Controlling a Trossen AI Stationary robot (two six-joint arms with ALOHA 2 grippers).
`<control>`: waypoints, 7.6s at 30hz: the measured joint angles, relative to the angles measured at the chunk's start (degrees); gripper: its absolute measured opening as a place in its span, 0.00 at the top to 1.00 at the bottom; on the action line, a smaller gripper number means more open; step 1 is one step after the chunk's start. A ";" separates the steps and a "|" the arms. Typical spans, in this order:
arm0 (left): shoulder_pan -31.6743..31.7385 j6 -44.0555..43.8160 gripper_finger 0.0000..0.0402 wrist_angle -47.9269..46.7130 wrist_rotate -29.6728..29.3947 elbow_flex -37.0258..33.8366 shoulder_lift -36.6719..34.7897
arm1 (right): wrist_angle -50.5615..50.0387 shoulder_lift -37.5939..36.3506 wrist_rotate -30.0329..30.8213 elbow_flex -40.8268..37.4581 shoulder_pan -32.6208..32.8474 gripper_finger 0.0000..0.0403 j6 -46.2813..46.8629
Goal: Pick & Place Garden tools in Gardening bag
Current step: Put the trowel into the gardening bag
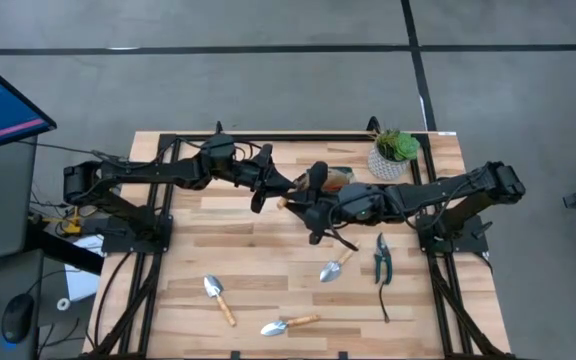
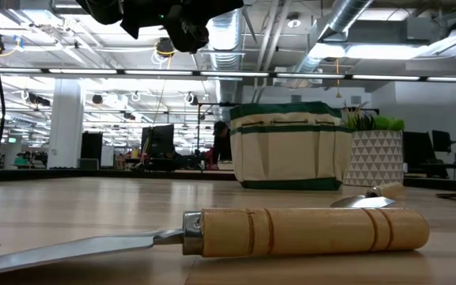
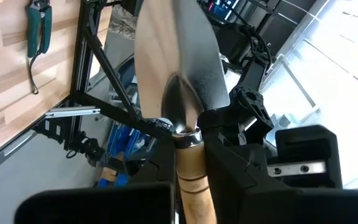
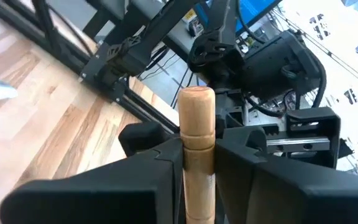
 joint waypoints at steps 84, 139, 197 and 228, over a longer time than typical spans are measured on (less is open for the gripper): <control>16.52 34.05 0.73 5.96 8.44 0.02 -0.04 | -46.54 11.05 44.26 -0.26 -18.32 0.86 111.46; 17.07 34.03 0.73 7.47 9.31 0.02 -0.04 | -50.28 14.63 39.20 -0.15 -14.62 0.56 108.00; 17.49 35.08 0.73 8.91 9.05 0.02 -0.04 | -30.40 3.45 4.09 -0.24 -31.20 1.00 55.34; 17.49 34.92 0.73 8.97 9.65 0.02 -0.06 | -46.60 -8.95 4.22 3.70 -26.08 0.95 66.74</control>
